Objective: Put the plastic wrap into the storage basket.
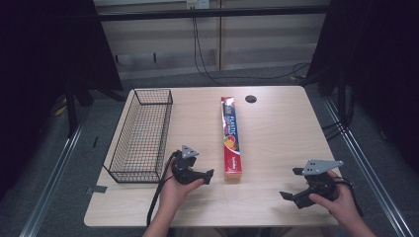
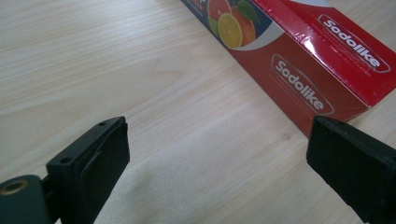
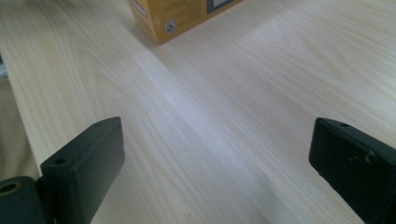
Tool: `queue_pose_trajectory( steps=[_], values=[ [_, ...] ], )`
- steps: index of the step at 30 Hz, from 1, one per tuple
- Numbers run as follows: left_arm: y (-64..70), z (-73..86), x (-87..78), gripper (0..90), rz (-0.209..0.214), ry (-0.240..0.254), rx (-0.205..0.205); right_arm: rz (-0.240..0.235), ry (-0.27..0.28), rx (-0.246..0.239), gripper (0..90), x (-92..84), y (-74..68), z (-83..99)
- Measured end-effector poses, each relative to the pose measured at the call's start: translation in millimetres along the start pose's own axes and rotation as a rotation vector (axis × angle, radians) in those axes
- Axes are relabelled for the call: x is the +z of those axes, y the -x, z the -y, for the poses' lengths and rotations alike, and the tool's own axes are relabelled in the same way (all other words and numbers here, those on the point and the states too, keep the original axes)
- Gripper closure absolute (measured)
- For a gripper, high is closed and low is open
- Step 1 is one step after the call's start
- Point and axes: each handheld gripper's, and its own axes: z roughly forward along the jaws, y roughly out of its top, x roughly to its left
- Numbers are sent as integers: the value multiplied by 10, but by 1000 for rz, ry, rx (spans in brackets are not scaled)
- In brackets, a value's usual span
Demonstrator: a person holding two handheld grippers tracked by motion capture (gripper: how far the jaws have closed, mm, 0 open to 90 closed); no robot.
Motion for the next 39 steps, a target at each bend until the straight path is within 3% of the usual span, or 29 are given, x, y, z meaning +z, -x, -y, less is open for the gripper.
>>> queue_pose_trajectory(
  steps=[5,10,15,26,33,36,39],
  values=[
    [39,-17,18,60,9,-37,24,-8,-27,-25,54,11,-18,11],
    [86,-63,28,61,14,-40,9,4,-21,-58,75,-13,-73,-21],
    [117,-160,63,58,39,-55,5,13,-23,-55,72,-32,-75,-3],
    [216,-481,153,57,28,-62,3,44,-13,-49,81,-95,-47,11],
    [231,-666,240,55,17,-63,-15,55,-9,-48,82,-113,-45,16],
    [249,-737,281,55,26,-66,-45,63,-9,-47,76,-117,-44,21],
    [247,-795,316,52,9,-60,-60,61,-8,-46,77,-118,-43,18]
  ],
)
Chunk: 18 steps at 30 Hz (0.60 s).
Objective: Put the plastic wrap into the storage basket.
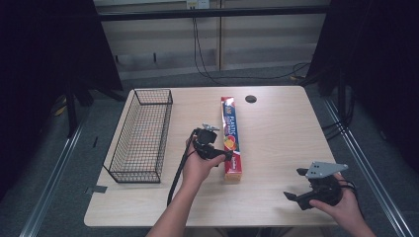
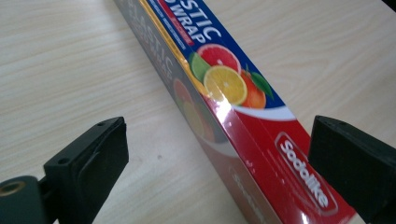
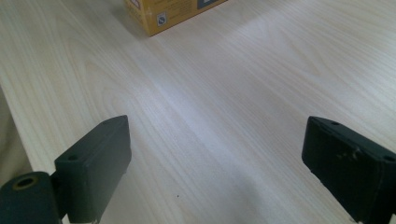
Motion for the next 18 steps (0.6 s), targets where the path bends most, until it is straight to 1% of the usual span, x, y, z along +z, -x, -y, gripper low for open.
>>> queue_pose_trajectory(
  steps=[2,4,5,6,8,9,10,11,13,14,15,16,18],
  values=[
    [1,-38,35,52,9,2,-27,2,1,1,77,1,1,-5],
    [10,-72,79,51,-2,-6,-30,3,2,-1,77,3,0,-8],
    [8,-91,97,51,2,-10,-30,-4,2,-2,77,7,-1,-9],
    [11,-112,113,51,1,-12,-39,0,3,-3,76,7,-2,-9],
    [14,-155,132,51,-14,-13,-36,-3,2,-3,77,8,-1,-10],
    [21,-186,152,51,-16,-7,-47,-3,2,-3,76,8,-1,-10],
    [17,-204,163,51,-13,-8,-48,-4,0,-7,77,12,0,-10],
    [21,-220,178,51,-10,-10,-62,-4,0,-7,77,12,0,-10],
    [37,-255,216,50,-20,-15,-64,-6,-6,-11,76,21,-3,-10],
    [50,-276,240,50,-16,-14,-75,-8,-9,-5,76,23,-11,-9],
    [48,-290,248,50,-13,-17,-72,-9,-7,-16,77,32,-8,-13],
    [57,-305,264,50,-15,-14,-76,-10,-8,-13,79,33,-12,-15],
    [71,-339,298,50,-31,-23,-75,-7,-8,-17,79,33,-12,-16]
  ],
)
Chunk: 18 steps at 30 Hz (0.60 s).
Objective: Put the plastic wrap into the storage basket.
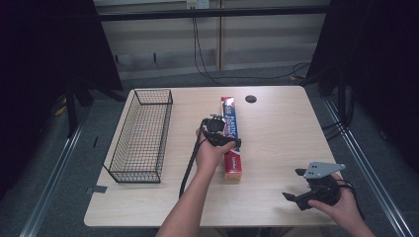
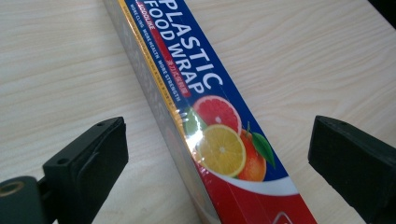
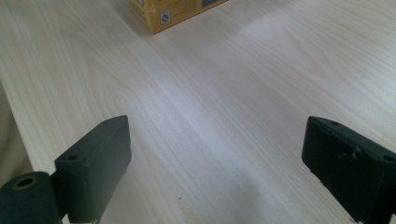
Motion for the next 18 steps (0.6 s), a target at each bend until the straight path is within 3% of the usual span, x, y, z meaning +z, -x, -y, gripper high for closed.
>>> queue_pose_trajectory(
  steps=[8,10,18],
  values=[
    [-14,-41,150,21,-12,7,-63,5,8,1,81,-17,15,3],
    [-9,-45,177,17,-14,6,-54,6,8,1,80,-18,14,4],
    [-17,-57,311,7,-25,-19,-104,3,4,2,79,-10,5,7]
  ],
)
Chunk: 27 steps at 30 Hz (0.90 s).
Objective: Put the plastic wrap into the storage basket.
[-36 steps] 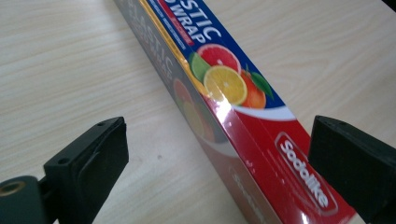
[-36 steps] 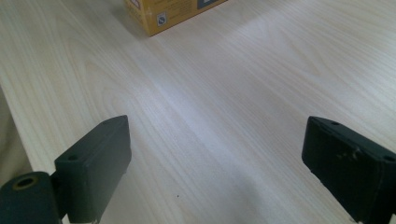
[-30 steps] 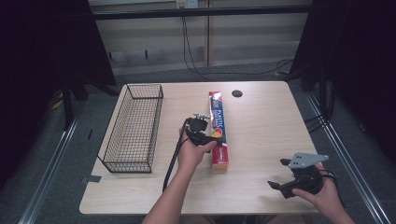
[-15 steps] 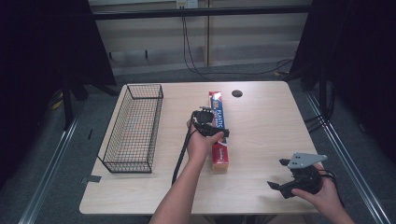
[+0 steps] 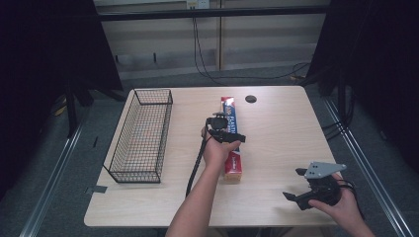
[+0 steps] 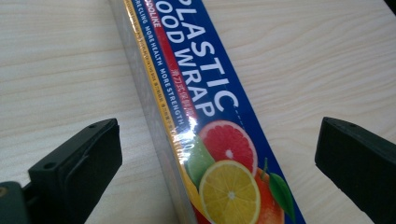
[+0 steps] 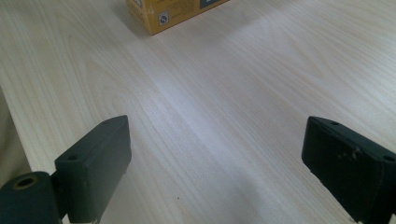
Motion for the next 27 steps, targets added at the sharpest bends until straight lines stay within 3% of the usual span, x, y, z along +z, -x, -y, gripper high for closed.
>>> queue_pose_trajectory(
  steps=[6,8,11,17,27],
  values=[
    [-21,-16,29,31,-42,1,-5,0,0,-3,80,7,1,0],
    [-17,-29,50,37,-36,5,-28,0,0,-7,80,9,2,0],
    [-14,-43,61,39,-36,-4,-31,1,-2,-5,81,8,1,-1],
    [37,-104,81,53,-51,-22,-11,-3,-3,-6,82,9,2,3],
    [66,-150,151,80,-47,-29,-55,-4,-2,-6,83,4,8,7]
  ],
)
